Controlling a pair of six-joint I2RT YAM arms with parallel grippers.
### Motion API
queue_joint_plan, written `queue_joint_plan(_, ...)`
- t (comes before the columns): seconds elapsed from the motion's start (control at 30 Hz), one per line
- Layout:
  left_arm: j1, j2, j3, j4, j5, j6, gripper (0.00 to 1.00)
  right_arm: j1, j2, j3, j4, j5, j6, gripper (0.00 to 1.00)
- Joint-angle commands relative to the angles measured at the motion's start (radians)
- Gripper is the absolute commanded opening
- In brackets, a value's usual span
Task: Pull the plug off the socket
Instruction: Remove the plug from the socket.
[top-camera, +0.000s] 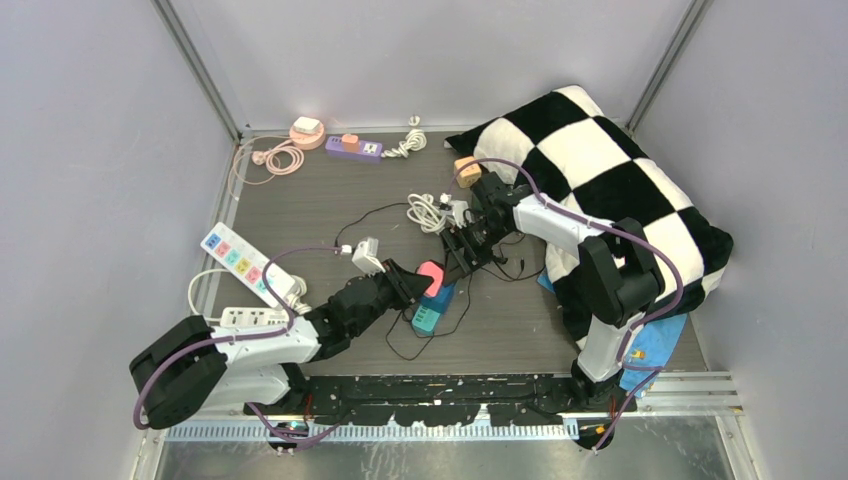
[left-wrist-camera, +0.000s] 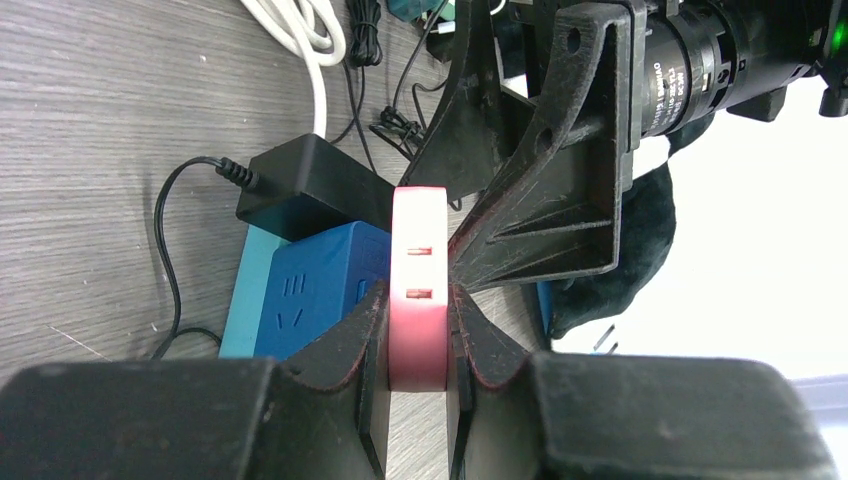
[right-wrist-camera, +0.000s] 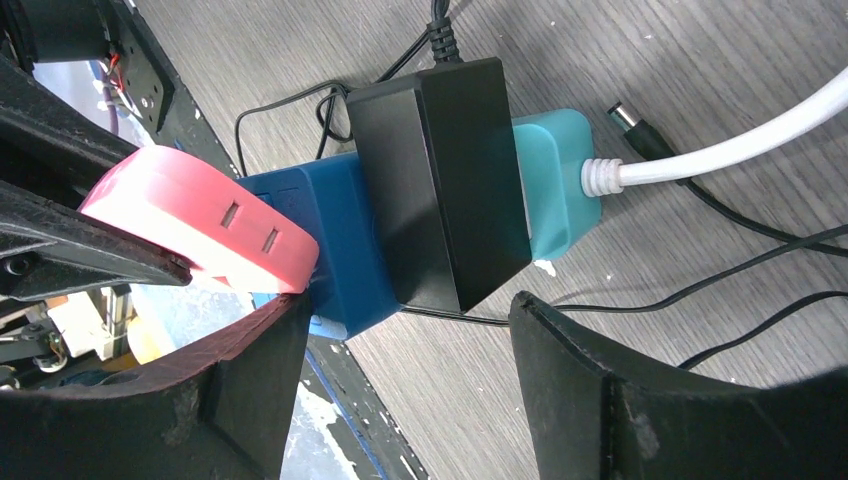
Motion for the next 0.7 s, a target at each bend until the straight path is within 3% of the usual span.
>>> queue_joint_plan(0.0,0.030,-0.012,-0.003,0.196,-0.026,-0.078,0.00,0.046,0.081,-0.035,0.041,0.251,-0.059,0.75)
queue_joint_plan(0.33,0.084,0.091,-0.037,0.371,0.077,-0.178,0.00,0.053,0.087,-0.032,0.038,0.262,-0.062,0.75)
queue_joint_plan(0.67,0.105,0.060,-0.054,0.390,0.088,-0.188,0.00,0.057,0.088,-0.031,0.037,0.268,-0.065,0.75)
